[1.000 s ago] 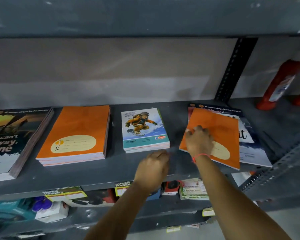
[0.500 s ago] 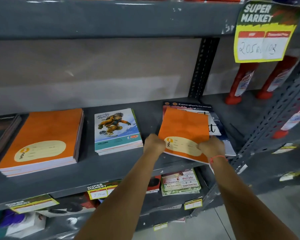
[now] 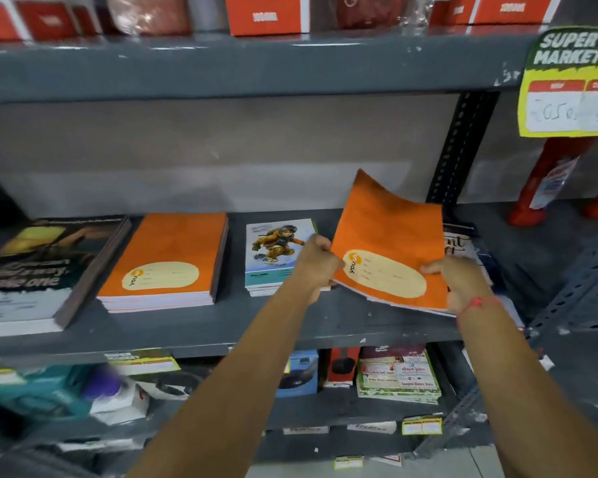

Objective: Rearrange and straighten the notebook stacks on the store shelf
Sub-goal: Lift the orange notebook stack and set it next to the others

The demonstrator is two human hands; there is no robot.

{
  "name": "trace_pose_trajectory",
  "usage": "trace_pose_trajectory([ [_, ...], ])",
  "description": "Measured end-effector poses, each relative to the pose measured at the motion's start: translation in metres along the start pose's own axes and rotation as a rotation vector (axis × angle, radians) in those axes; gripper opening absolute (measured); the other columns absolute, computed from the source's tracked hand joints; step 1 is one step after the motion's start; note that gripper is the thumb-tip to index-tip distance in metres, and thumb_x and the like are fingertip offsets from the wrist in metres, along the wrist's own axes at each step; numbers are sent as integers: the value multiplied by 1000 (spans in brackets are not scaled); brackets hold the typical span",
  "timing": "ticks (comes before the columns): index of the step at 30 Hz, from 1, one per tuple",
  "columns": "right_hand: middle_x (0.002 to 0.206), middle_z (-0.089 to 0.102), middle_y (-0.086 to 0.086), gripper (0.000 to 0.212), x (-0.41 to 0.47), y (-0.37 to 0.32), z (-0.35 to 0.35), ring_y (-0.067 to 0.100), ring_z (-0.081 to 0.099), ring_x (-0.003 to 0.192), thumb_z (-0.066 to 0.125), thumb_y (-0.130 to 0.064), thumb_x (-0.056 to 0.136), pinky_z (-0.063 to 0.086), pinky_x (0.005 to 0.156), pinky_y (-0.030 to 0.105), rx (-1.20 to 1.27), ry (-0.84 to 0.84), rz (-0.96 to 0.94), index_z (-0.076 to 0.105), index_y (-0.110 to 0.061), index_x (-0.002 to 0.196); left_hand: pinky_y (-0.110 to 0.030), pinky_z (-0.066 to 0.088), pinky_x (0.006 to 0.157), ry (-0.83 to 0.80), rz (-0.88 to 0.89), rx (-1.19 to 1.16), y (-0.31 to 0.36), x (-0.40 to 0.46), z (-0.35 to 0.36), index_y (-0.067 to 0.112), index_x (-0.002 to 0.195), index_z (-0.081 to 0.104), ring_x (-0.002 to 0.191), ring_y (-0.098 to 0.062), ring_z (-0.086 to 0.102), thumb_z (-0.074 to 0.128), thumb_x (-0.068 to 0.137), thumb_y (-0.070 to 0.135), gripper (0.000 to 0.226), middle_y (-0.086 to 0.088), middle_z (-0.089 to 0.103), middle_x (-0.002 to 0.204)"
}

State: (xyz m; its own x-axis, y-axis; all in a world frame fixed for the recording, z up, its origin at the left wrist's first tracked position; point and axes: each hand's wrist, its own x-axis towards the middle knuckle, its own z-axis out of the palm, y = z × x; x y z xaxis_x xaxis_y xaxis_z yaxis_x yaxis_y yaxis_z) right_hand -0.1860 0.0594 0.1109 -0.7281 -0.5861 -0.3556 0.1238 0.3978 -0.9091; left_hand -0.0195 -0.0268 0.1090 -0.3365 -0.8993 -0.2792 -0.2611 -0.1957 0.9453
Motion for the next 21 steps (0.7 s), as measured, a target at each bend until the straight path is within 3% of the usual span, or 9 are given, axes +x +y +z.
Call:
trace_pose_trajectory([
  [2,120,62,22,40,-7,-14,26,30,60,102,64,8,75,46,99,48,36,-83,-87,58,7,114,-26,54,58,48,55,-3,4,-2,-35,18,81,44,73,-16,62,55,82,-7,27,-1,59,83],
  [4,110,64,23,31,-21,-25,68,32,63,91,63,11,73,51,91,49,42,-170,-159,62,6,104,-23,53,50,125,66,-28,2,-5,-84,15,85,47,65,-12,60,57,80,-7,24,-1,60,77],
  [6,98,63,20,20,-35,-32,114,28,60,78,64,11,72,52,78,42,32,-237,-234,64,4,91,-22,52,45,198,76,-107,-3,-8,-132,15,83,48,61,-15,58,58,75,-11,28,-6,58,75],
  [9,97,65,16,16,-61,-36,182,27,62,84,66,5,74,53,82,41,-57,-278,-299,64,-4,87,-26,50,53,295,45,-84,-17,-10,-202,12,92,47,65,-18,57,62,70,-11,35,-5,57,79],
  [13,107,68,16,29,-83,-26,268,33,64,97,68,-5,76,53,89,45,-194,-324,-326,63,-2,104,-29,47,62,366,0,92,-48,-5,-283,4,96,58,83,-29,60,67,66,-6,34,-13,64,92],
  [17,107,67,17,26,-91,-11,321,30,63,92,68,-6,75,54,82,39,-255,-287,-321,60,-2,100,-36,47,76,453,-28,280,-75,9,-320,5,94,59,90,-30,61,62,74,0,21,-14,65,94],
  [21,111,67,19,31,-89,7,343,32,63,94,65,-17,79,51,78,34,-484,-265,-342,62,1,105,-38,47,76,469,-47,435,-95,20,-333,9,87,57,90,-32,58,56,76,9,11,-14,61,96],
])
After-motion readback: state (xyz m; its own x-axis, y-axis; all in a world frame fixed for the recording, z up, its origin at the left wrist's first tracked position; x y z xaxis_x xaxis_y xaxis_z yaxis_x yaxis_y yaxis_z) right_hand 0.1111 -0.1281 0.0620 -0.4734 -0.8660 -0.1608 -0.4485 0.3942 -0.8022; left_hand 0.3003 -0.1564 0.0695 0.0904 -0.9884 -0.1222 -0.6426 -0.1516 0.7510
